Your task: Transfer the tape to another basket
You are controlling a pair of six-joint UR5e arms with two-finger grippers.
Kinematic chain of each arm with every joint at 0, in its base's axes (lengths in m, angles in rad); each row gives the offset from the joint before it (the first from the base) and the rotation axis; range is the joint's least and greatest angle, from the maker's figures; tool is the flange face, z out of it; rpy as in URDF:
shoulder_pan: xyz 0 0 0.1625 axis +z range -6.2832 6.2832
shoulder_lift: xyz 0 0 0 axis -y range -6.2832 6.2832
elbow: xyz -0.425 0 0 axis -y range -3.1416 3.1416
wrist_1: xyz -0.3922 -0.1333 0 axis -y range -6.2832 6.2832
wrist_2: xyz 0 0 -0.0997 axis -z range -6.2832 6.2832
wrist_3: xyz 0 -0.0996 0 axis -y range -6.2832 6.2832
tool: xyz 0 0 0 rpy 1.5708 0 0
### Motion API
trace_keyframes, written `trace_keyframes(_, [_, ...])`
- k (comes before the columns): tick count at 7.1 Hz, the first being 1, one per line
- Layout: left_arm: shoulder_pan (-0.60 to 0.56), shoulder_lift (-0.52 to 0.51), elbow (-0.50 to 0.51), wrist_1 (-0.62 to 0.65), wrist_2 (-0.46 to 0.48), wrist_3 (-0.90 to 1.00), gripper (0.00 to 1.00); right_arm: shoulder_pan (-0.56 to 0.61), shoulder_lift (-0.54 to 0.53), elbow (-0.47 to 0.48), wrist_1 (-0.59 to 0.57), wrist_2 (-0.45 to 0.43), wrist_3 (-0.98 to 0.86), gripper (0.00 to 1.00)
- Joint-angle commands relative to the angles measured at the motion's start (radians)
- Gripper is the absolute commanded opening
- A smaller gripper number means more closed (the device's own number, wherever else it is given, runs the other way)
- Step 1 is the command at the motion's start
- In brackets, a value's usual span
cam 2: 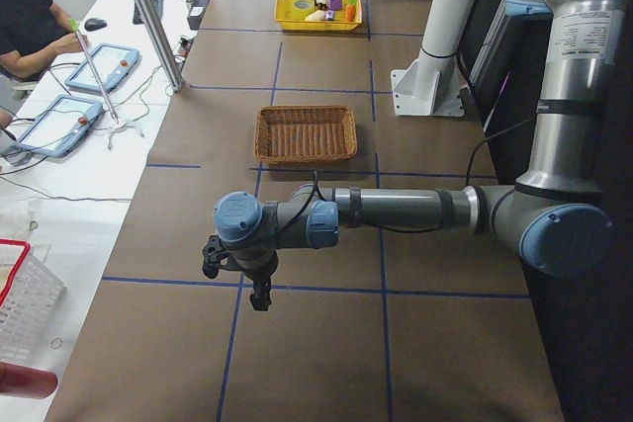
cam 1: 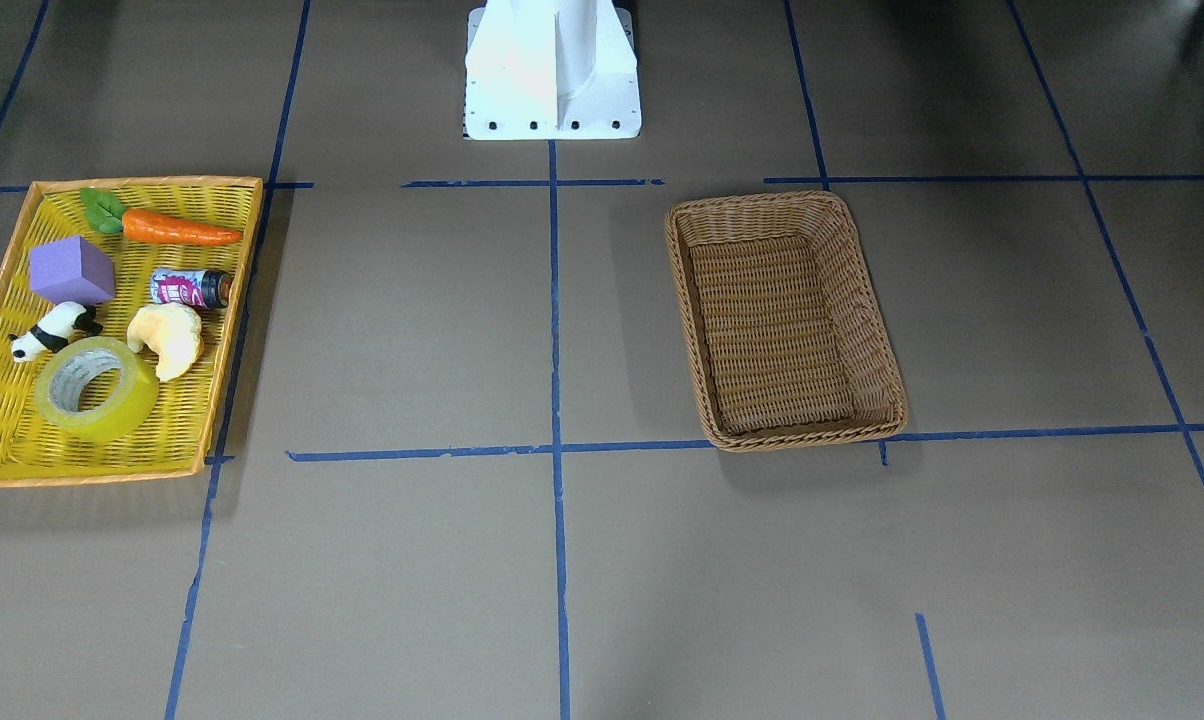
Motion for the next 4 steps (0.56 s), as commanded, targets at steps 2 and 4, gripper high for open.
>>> trace_keyframes(2, [0.0, -0.001, -0.001, -0.005, -0.003, 0.0, 1.0, -0.081, 0.086, 0.047, 0.002, 0.008, 0.304, 1.0])
trace_keyframes(4, [0.0, 0.001, -0.001, -0.006, -0.006, 0.0, 1.0, -0.155, 0.073, 0.064, 0.101, 0.0, 0.31, 1.0])
